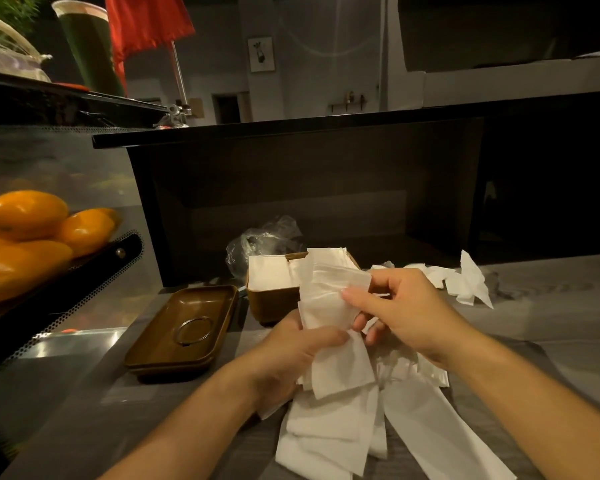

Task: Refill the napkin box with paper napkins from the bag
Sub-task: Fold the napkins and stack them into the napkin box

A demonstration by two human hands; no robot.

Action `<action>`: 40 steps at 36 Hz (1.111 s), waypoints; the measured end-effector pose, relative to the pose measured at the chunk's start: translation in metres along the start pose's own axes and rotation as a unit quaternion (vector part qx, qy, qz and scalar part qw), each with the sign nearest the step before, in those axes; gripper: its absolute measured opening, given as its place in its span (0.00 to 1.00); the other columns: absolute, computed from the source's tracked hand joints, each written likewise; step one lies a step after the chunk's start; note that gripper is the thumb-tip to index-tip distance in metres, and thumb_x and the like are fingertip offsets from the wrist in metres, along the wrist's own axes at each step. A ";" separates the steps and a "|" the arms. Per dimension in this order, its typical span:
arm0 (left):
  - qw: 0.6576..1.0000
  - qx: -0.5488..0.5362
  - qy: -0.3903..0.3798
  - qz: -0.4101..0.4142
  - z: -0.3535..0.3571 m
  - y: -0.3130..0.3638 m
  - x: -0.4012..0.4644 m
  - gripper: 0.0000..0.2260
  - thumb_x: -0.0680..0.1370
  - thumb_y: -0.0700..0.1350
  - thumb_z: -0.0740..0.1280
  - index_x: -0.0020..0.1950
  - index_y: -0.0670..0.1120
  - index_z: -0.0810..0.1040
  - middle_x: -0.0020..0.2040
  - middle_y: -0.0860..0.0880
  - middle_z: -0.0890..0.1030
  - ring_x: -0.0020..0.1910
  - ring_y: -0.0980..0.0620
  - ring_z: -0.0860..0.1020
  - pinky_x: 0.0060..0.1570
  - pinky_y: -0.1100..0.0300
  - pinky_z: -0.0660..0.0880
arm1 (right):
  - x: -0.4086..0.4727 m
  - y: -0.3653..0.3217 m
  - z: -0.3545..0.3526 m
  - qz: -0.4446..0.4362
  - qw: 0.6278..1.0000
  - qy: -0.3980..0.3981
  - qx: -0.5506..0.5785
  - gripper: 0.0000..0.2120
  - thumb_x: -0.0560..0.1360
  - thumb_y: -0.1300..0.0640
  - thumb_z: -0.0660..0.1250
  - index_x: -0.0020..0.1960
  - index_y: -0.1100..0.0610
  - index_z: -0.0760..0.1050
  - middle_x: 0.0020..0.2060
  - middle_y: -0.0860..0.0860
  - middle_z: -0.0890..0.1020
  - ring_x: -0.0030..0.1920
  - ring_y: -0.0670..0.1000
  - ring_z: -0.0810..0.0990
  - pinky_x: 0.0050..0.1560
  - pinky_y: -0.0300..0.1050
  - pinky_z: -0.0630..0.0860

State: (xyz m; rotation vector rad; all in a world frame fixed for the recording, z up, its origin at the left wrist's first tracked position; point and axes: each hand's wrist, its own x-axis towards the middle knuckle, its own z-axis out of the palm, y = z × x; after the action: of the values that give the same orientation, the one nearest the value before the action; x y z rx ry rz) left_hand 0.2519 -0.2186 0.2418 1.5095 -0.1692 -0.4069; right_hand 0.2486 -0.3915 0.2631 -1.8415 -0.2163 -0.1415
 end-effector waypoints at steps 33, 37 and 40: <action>0.992 -0.117 -0.039 0.032 0.001 0.009 -0.005 0.18 0.70 0.51 0.64 0.58 0.50 0.83 0.51 0.44 0.87 0.48 0.46 0.86 0.46 0.51 0.84 | 0.000 -0.001 0.001 -0.022 0.999 -0.028 0.015 0.03 0.75 0.51 0.73 0.49 0.49 0.84 0.39 0.42 0.85 0.42 0.44 0.84 0.39 0.35 0.80; 0.993 -0.103 -0.050 0.037 0.003 0.008 -0.006 0.21 0.73 0.56 0.62 0.64 0.53 0.79 0.56 0.45 0.86 0.56 0.46 0.84 0.55 0.48 0.81 | 0.002 0.004 0.007 -0.015 1.000 0.013 0.014 0.07 0.73 0.51 0.75 0.50 0.51 0.83 0.44 0.47 0.81 0.44 0.51 0.83 0.33 0.40 0.81; 0.991 -0.109 -0.076 0.026 0.004 0.010 -0.006 0.23 0.79 0.62 0.56 0.70 0.56 0.74 0.61 0.45 0.84 0.60 0.44 0.82 0.60 0.44 0.79 | 0.003 0.006 0.007 -0.024 0.999 0.027 -0.004 0.07 0.73 0.50 0.75 0.49 0.51 0.82 0.46 0.45 0.79 0.45 0.52 0.82 0.36 0.43 0.83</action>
State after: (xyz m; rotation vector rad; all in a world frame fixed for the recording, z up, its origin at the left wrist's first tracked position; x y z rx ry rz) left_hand 0.2466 -0.2203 0.2523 1.2570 -0.2746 -0.4819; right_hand 0.2528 -0.3864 0.2558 -1.8389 -0.2223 -0.2254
